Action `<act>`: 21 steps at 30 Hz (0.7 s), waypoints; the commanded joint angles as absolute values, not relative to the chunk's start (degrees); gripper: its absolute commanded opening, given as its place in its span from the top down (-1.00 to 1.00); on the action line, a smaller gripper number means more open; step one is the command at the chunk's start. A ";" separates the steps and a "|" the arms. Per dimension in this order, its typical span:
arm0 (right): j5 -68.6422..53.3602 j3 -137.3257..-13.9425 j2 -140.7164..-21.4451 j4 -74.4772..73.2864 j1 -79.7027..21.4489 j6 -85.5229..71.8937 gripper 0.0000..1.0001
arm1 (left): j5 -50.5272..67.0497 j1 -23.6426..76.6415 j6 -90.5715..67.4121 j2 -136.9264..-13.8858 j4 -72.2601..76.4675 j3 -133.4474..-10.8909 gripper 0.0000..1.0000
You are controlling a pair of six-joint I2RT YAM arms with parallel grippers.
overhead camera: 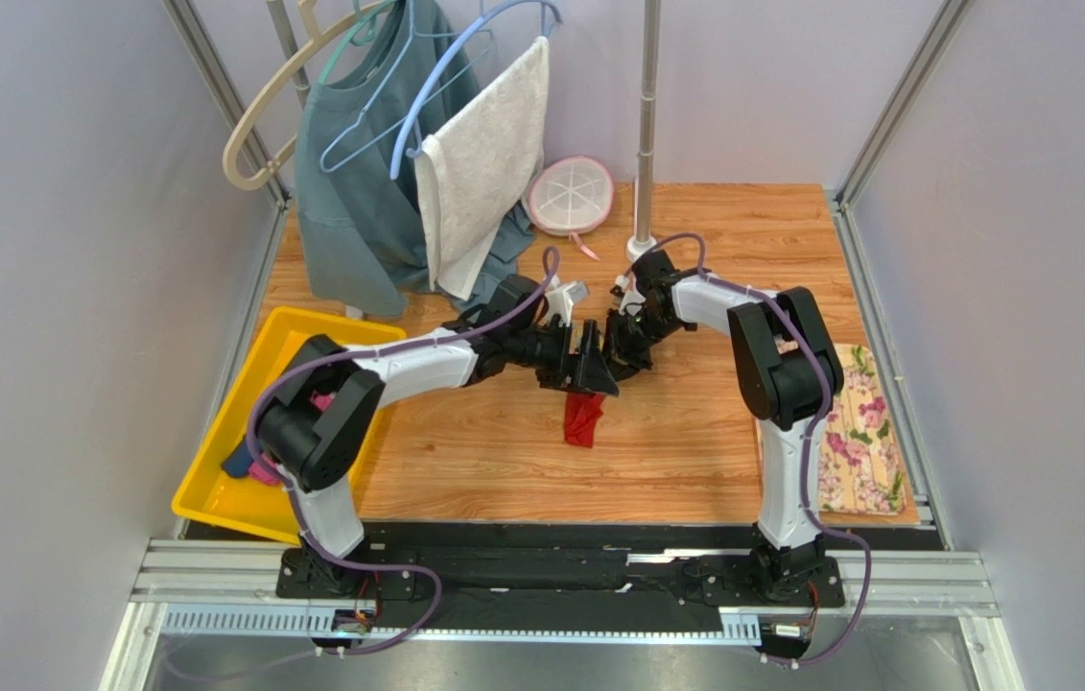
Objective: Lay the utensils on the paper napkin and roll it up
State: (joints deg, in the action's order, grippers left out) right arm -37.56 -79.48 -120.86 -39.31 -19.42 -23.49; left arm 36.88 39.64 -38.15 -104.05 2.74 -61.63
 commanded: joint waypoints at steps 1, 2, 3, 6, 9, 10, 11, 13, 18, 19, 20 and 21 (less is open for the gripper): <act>-29.35 -77.08 -121.03 -37.88 -19.51 -20.30 0.93 | 39.29 37.01 -41.30 -97.04 3.16 -58.89 -0.64; -29.53 -77.08 -120.94 -37.79 -19.51 -20.30 0.93 | 39.37 35.44 -41.48 -96.42 2.99 -58.19 -0.58; -29.62 -76.82 -120.94 -37.62 -19.51 -20.30 0.93 | 39.37 34.55 -41.66 -95.81 2.03 -56.97 -0.43; -29.97 -76.64 -120.94 -37.35 -19.51 -20.57 0.93 | 39.73 32.61 -39.74 -95.62 0.28 -55.99 -0.01; -30.41 -76.38 -120.68 -37.09 -19.51 -20.74 0.93 | 39.99 32.69 -38.05 -96.84 0.26 -55.90 0.36; -30.32 -76.38 -120.59 -37.00 -19.51 -20.83 0.93 | 40.25 32.78 -38.49 -97.55 0.18 -56.25 0.42; -30.32 -76.29 -120.50 -36.91 -19.51 -20.83 0.93 | 40.34 33.13 -38.84 -98.52 0.35 -56.51 0.49; -30.23 -76.29 -120.41 -36.83 -19.51 -20.92 0.93 | 39.38 33.57 -38.76 -101.07 0.18 -58.27 0.66; -30.59 -76.46 -120.15 -36.65 -19.51 -21.36 0.92 | 38.50 35.42 -39.28 -106.77 1.40 -61.25 0.81; -30.76 -76.55 -119.97 -36.56 -19.51 -21.36 0.92 | 38.58 35.59 -39.46 -107.57 1.75 -61.43 0.82; -30.76 -76.64 -119.97 -36.56 -19.51 -21.36 0.92 | 38.58 36.03 -39.55 -108.27 2.02 -61.70 0.83; -30.76 -76.64 -119.80 -36.56 -19.51 -21.44 0.92 | 38.58 36.30 -39.90 -109.41 2.72 -62.05 0.85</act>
